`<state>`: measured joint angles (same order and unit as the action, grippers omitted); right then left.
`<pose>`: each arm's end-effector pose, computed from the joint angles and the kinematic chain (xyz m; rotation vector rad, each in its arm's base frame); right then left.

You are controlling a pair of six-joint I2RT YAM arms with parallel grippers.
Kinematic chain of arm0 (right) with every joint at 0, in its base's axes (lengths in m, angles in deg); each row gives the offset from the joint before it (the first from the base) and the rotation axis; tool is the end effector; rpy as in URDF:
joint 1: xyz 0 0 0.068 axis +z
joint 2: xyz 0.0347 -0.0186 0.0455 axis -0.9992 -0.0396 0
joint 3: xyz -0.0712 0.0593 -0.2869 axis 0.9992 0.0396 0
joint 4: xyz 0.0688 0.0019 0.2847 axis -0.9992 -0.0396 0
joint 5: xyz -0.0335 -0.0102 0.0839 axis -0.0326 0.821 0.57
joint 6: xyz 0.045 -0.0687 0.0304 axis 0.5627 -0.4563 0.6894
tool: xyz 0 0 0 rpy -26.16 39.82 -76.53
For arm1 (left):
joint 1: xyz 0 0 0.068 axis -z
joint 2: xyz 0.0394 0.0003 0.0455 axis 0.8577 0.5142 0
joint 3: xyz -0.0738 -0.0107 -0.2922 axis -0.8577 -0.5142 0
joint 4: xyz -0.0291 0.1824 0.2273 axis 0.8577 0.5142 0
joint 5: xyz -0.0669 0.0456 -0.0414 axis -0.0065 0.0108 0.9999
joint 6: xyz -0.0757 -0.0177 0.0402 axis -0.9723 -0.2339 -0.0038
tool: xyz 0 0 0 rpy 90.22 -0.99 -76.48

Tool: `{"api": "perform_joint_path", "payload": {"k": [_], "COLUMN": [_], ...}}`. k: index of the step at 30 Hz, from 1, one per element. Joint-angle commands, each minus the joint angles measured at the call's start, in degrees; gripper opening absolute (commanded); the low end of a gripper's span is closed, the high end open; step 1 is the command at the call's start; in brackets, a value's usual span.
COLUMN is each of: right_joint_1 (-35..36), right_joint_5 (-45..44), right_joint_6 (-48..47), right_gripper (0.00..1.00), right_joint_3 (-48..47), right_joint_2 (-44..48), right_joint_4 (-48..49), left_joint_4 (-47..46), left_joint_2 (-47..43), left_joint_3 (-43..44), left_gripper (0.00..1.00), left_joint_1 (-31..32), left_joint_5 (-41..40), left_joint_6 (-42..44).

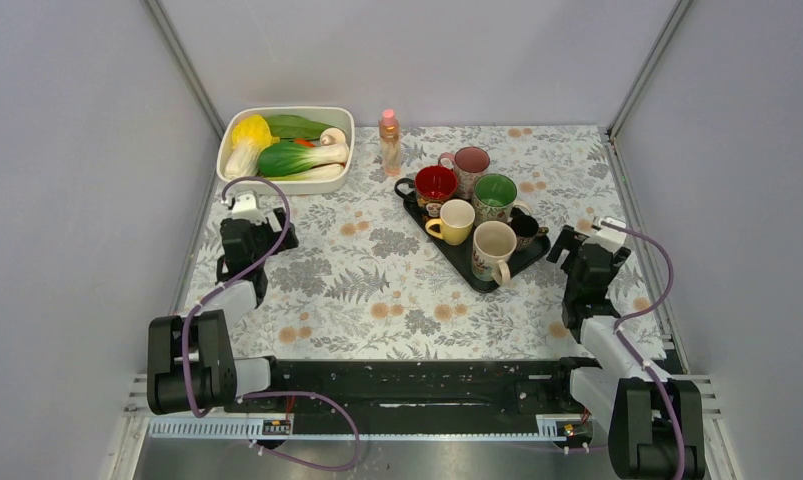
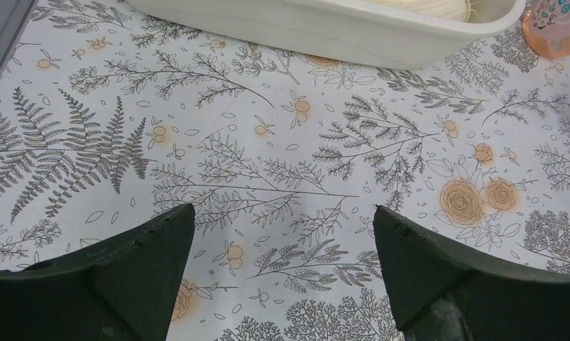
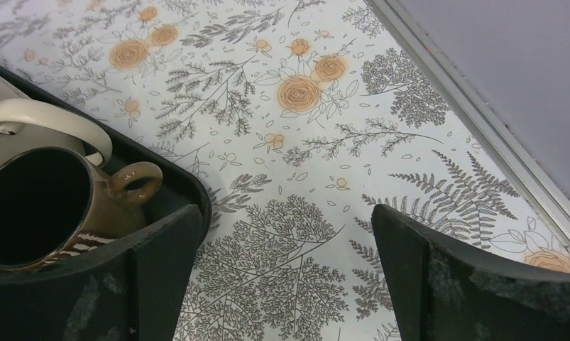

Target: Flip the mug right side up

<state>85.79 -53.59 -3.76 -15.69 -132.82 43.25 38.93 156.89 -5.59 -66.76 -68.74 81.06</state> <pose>0.2426 -0.0355 0.1766 0.3807 1.8456 -0.2866 0.3033 0.0358 0.1749 -0.2302 1.9179 -0.0757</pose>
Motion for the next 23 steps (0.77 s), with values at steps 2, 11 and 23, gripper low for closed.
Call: {"api": "perform_joint_path", "payload": {"k": [2, 11, 23], "right_joint_1": [0.00, 0.00, 0.00], "right_joint_5": [-2.59, -1.85, -0.66], "right_joint_6": [3.10, 5.16, 7.74], "right_gripper": [1.00, 0.99, 1.00], "right_joint_3": [4.02, 5.12, 4.66], "right_joint_2": [0.19, -4.44, -5.67], "right_joint_4": [17.52, 22.82, 23.24], "left_joint_4": [-7.21, -7.01, -8.61], "left_joint_2": [0.44, 0.55, -0.58], "left_joint_3": [-0.31, -0.10, -1.54], "left_gripper": [0.99, 0.99, 0.99], "left_joint_1": [-0.12, -0.12, -0.63], "left_joint_5": [-0.98, 0.62, 3.42], "left_joint_6": [1.79, 2.96, 3.56]}}
